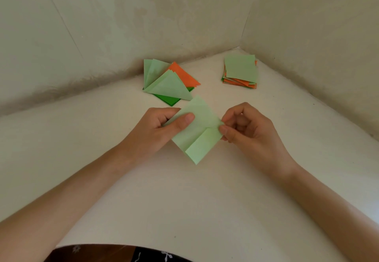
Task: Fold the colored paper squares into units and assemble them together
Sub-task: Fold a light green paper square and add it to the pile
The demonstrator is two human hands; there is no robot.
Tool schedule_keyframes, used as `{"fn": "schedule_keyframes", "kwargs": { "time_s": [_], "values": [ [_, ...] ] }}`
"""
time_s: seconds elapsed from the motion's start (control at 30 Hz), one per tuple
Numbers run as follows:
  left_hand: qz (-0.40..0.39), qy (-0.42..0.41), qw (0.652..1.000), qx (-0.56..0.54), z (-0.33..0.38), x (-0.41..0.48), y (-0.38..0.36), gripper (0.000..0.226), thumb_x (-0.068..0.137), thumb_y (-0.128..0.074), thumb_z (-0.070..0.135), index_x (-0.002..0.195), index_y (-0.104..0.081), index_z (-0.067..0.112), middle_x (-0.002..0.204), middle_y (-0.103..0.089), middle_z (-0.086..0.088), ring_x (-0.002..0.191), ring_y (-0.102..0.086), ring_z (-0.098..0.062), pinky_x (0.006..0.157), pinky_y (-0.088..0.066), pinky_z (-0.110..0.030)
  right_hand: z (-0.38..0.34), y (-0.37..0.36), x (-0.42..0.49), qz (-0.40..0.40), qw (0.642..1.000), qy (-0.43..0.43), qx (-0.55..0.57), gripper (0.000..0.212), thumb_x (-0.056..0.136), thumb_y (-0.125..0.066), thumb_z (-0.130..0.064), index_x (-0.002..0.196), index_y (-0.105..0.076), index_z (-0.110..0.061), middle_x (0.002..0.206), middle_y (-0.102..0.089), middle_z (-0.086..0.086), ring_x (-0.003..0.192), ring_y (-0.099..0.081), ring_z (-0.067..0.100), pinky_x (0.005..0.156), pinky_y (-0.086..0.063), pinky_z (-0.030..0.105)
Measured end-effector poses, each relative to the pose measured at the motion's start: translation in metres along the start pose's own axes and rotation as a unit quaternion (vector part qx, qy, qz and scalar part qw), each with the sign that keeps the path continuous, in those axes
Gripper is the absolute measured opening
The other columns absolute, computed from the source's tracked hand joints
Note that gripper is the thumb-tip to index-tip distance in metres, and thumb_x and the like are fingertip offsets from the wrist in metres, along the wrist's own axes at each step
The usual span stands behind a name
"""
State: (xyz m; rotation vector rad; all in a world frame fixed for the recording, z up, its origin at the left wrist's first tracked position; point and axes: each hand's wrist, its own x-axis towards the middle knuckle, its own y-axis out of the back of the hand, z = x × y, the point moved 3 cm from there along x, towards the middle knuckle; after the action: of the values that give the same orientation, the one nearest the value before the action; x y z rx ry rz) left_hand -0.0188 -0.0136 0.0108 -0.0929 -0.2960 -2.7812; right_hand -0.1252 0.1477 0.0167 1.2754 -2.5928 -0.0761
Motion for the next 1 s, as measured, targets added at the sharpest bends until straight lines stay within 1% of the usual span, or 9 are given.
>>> {"fn": "schedule_keyframes", "kwargs": {
  "time_s": [0.1,0.17,0.23,0.37,0.53,0.63,0.77,0.9,1.0],
  "values": [
    [0.009,0.002,1.000,-0.006,0.003,0.001,-0.001,0.030,0.087,-0.054,0.036,0.083,-0.072,0.012,0.079,-0.070,-0.004,0.080,-0.063,-0.007,0.073,-0.045,-0.020,0.003,0.004,0.001,0.000,0.999,-0.010,-0.048,0.024,0.089,-0.056,0.003,0.090,-0.056,-0.021,0.065,-0.058,-0.004,0.061,-0.054,0.008,0.061,-0.042,0.018],
    [0.014,0.027,0.998,-0.047,0.003,0.002,0.000,0.040,0.089,-0.040,0.043,0.083,-0.076,0.026,0.089,-0.073,0.007,0.086,-0.067,-0.006,0.071,-0.050,-0.018,0.002,0.006,0.002,0.002,0.997,-0.012,-0.074,0.026,0.090,-0.056,0.003,0.089,-0.060,-0.023,0.067,-0.060,-0.003,0.063,-0.056,0.005,0.062,-0.043,0.017],
    [0.005,0.076,0.994,-0.082,0.001,0.004,0.002,0.050,0.087,-0.035,0.053,0.083,-0.077,0.027,0.095,-0.073,0.002,0.088,-0.068,-0.011,0.069,-0.052,-0.021,-0.001,0.006,0.002,0.002,0.998,-0.005,-0.065,0.028,0.089,-0.054,0.006,0.086,-0.063,-0.021,0.072,-0.063,-0.004,0.064,-0.058,0.003,0.062,-0.043,0.013],
    [-0.040,0.111,0.990,-0.074,0.007,0.002,0.002,0.022,0.082,-0.060,0.033,0.090,-0.074,0.019,0.093,-0.073,-0.002,0.070,-0.064,-0.009,0.063,-0.049,-0.018,-0.006,0.005,-0.001,-0.022,0.998,0.014,-0.064,0.032,0.089,-0.052,0.008,0.085,-0.068,-0.020,0.081,-0.066,-0.008,0.071,-0.059,0.005,0.064,-0.045,0.018],
    [-0.112,0.123,0.985,-0.039,0.008,-0.002,-0.005,0.019,0.074,-0.071,0.031,0.089,-0.076,0.021,0.081,-0.072,-0.001,0.069,-0.063,-0.009,0.065,-0.050,-0.018,-0.008,0.002,-0.002,-0.047,0.998,0.006,-0.039,0.026,0.082,-0.050,0.000,0.085,-0.069,-0.016,0.084,-0.066,-0.007,0.077,-0.059,0.004,0.068,-0.045,0.016],
    [-0.109,0.118,0.986,-0.036,0.007,-0.003,-0.013,0.021,0.065,-0.069,0.031,0.083,-0.075,0.022,0.078,-0.073,0.001,0.069,-0.065,-0.004,0.062,-0.049,-0.014,-0.007,0.001,-0.003,-0.052,0.999,0.009,-0.012,0.027,0.080,-0.049,0.003,0.088,-0.070,-0.012,0.089,-0.064,0.004,0.081,-0.059,0.010,0.071,-0.044,0.018],
    [-0.099,0.113,0.988,-0.025,0.003,-0.003,-0.014,0.021,0.065,-0.071,0.027,0.083,-0.073,0.016,0.077,-0.072,0.001,0.067,-0.063,-0.005,0.060,-0.047,-0.013,-0.004,0.002,-0.003,-0.057,0.997,-0.016,0.045,0.025,0.083,-0.050,-0.003,0.098,-0.069,-0.011,0.092,-0.067,0.005,0.084,-0.060,0.013,0.073,-0.046,0.022],
    [-0.073,0.089,0.993,-0.018,0.005,-0.002,-0.016,0.017,0.077,-0.060,0.028,0.085,-0.061,0.012,0.070,-0.070,0.003,0.058,-0.065,-0.010,0.052,-0.048,-0.017,0.000,0.003,-0.001,-0.021,0.991,-0.085,0.105,0.032,0.082,-0.057,-0.017,0.113,-0.059,-0.012,0.088,-0.069,0.013,0.067,-0.062,0.020,0.057,-0.047,0.026],
    [-0.060,0.054,0.997,-0.019,0.011,-0.005,-0.021,0.020,0.088,-0.045,0.031,0.092,-0.046,0.011,0.069,-0.070,-0.003,0.041,-0.058,-0.018,0.041,-0.040,-0.023,0.000,-0.001,-0.003,-0.057,0.983,-0.144,0.097,0.029,0.083,-0.059,-0.026,0.100,-0.062,-0.002,0.082,-0.069,0.015,0.050,-0.055,0.020,0.042,-0.042,0.024]
  ]
}}
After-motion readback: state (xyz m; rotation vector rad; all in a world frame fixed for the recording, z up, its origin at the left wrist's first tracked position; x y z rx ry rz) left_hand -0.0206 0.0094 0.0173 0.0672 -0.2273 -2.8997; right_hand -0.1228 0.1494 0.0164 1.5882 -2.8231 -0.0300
